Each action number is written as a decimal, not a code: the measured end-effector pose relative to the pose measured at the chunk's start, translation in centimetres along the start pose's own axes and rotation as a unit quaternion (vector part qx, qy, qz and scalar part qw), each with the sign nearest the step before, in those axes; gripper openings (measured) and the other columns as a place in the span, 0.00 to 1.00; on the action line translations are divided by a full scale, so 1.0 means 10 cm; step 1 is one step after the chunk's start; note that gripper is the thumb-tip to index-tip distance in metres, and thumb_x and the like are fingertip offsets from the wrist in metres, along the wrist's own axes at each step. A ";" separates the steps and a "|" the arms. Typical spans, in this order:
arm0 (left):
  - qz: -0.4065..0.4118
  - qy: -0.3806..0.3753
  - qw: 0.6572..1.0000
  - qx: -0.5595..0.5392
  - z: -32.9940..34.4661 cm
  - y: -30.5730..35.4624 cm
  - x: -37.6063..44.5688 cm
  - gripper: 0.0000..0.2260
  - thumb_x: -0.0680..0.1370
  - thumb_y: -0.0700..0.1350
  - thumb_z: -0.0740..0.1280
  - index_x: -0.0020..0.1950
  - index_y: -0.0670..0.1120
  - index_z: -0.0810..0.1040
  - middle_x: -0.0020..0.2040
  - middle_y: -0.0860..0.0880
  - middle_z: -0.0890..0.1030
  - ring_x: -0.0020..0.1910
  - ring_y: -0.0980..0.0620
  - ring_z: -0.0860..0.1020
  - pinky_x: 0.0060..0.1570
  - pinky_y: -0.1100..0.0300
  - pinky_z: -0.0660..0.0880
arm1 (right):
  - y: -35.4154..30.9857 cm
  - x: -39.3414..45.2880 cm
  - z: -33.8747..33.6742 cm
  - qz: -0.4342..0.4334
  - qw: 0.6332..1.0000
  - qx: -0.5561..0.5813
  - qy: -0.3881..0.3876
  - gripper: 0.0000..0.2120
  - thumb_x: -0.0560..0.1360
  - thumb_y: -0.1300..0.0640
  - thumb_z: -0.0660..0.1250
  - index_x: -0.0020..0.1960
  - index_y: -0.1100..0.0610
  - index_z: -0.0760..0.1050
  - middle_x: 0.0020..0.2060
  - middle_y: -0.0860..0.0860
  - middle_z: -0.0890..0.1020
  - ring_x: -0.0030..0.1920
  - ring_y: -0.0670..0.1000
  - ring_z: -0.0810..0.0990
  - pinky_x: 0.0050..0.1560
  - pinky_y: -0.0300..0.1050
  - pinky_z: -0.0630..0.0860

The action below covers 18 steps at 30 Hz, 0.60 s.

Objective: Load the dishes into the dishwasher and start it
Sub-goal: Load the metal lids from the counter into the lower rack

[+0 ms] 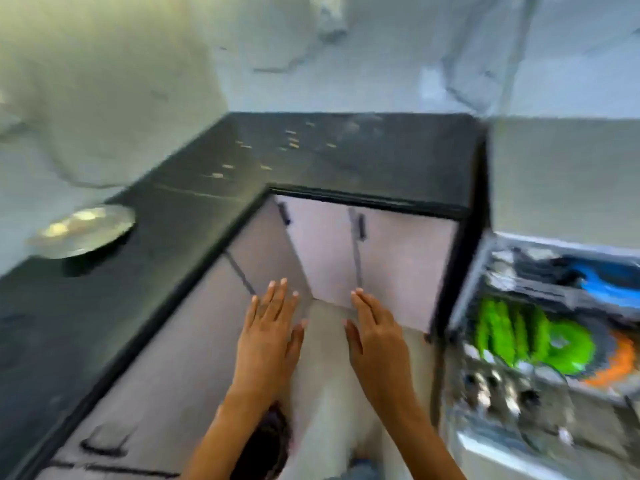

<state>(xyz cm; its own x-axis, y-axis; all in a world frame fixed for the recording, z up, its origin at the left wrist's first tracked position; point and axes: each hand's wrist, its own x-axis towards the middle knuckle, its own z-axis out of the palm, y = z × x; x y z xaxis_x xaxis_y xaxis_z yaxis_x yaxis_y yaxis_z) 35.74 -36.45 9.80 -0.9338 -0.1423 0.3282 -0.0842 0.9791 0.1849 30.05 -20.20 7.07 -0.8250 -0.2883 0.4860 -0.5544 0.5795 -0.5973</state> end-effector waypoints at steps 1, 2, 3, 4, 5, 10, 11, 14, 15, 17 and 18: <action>-0.032 0.020 0.999 0.010 -0.18 -0.18 -0.13 0.25 0.82 0.55 0.49 0.62 0.40 0.77 0.66 0.39 0.74 0.68 0.44 0.67 0.69 0.52 0.55 | -0.19 0.06 0.09 -0.036 0.999 0.013 -0.011 0.23 0.80 0.48 0.51 0.63 0.61 0.74 0.59 0.57 0.78 0.58 0.56 0.77 0.57 0.49 0.75; -0.072 0.044 0.996 0.027 -0.41 -0.41 -0.31 0.24 0.81 0.54 0.51 0.61 0.40 0.78 0.66 0.39 0.74 0.67 0.43 0.69 0.68 0.52 0.56 | -0.46 0.14 0.22 -0.081 0.996 0.034 -0.030 0.25 0.81 0.46 0.49 0.64 0.61 0.74 0.60 0.57 0.78 0.59 0.56 0.77 0.58 0.50 0.74; -0.113 0.063 0.991 0.042 -0.58 -0.58 -0.49 0.22 0.79 0.53 0.54 0.60 0.40 0.78 0.66 0.39 0.75 0.66 0.42 0.71 0.67 0.51 0.57 | -0.67 0.19 0.35 -0.121 0.990 0.049 -0.048 0.25 0.81 0.46 0.48 0.64 0.61 0.73 0.61 0.57 0.78 0.60 0.55 0.76 0.58 0.51 0.74; -0.161 0.080 0.982 0.052 -0.76 -0.76 -0.69 0.21 0.77 0.52 0.56 0.60 0.41 0.79 0.65 0.39 0.75 0.65 0.41 0.73 0.66 0.51 0.59 | -0.92 0.24 0.50 -0.161 0.982 0.065 -0.068 0.25 0.80 0.45 0.48 0.64 0.61 0.73 0.61 0.57 0.77 0.60 0.55 0.76 0.57 0.52 0.75; -0.201 0.095 0.973 0.064 -0.90 -0.92 -0.88 0.21 0.76 0.51 0.57 0.59 0.41 0.79 0.65 0.40 0.75 0.64 0.41 0.74 0.66 0.51 0.59 | -1.13 0.27 0.65 -0.195 0.974 0.082 -0.085 0.26 0.80 0.45 0.49 0.64 0.61 0.73 0.61 0.57 0.77 0.60 0.54 0.75 0.56 0.53 0.75; -0.349 0.138 0.918 0.125 -1.28 -1.58 -1.66 0.20 0.76 0.53 0.56 0.59 0.45 0.80 0.66 0.44 0.75 0.67 0.45 0.71 0.70 0.55 0.59 | -2.07 0.31 1.38 -0.313 0.929 0.136 -0.142 0.27 0.80 0.44 0.47 0.63 0.61 0.74 0.61 0.55 0.77 0.61 0.51 0.73 0.57 0.50 0.71; -0.364 0.141 0.910 0.140 -1.30 -1.70 -1.76 0.20 0.76 0.53 0.56 0.58 0.45 0.80 0.66 0.45 0.75 0.67 0.46 0.72 0.69 0.54 0.61 | -2.20 0.31 1.52 -0.326 0.923 0.143 -0.148 0.27 0.80 0.44 0.47 0.62 0.61 0.74 0.61 0.55 0.77 0.61 0.51 0.73 0.57 0.49 0.72; -0.405 0.130 0.891 0.160 -1.36 -2.23 -1.91 0.21 0.76 0.54 0.56 0.58 0.46 0.81 0.65 0.47 0.76 0.66 0.48 0.73 0.68 0.55 0.62 | -2.64 0.32 2.05 -0.355 0.907 0.158 -0.161 0.26 0.81 0.44 0.47 0.60 0.61 0.75 0.61 0.55 0.77 0.61 0.52 0.75 0.56 0.50 0.76; -0.414 0.125 0.887 0.162 -1.38 -2.43 -1.92 0.21 0.76 0.54 0.56 0.58 0.46 0.81 0.65 0.47 0.77 0.66 0.48 0.73 0.68 0.55 0.63 | -2.77 0.35 2.23 -0.360 0.905 0.157 -0.164 0.27 0.81 0.44 0.47 0.60 0.61 0.76 0.61 0.55 0.77 0.60 0.53 0.76 0.56 0.49 0.76; -0.419 0.106 0.887 0.164 -1.38 -2.89 -1.91 0.20 0.75 0.53 0.56 0.57 0.47 0.82 0.64 0.47 0.78 0.65 0.49 0.74 0.66 0.54 0.66 | -3.00 0.40 2.58 -0.363 0.904 0.146 -0.174 0.29 0.81 0.43 0.45 0.59 0.61 0.77 0.60 0.55 0.78 0.59 0.54 0.78 0.57 0.48 0.75; -0.415 0.099 0.890 0.163 -1.38 -3.14 -1.89 0.20 0.75 0.53 0.56 0.56 0.47 0.82 0.63 0.47 0.78 0.64 0.49 0.75 0.67 0.54 0.65 | -3.10 0.42 2.75 -0.358 0.906 0.141 -0.178 0.30 0.81 0.43 0.44 0.58 0.61 0.77 0.60 0.55 0.78 0.59 0.54 0.78 0.57 0.48 0.76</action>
<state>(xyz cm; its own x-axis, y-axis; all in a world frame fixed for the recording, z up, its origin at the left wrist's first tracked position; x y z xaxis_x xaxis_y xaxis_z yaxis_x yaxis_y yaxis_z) 60.83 -66.54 10.52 -0.4260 -0.8265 0.3679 -0.8425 0.5106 0.1714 40.74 -60.34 10.14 -0.1978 -0.7701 0.6064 -0.9257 -0.0567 -0.3739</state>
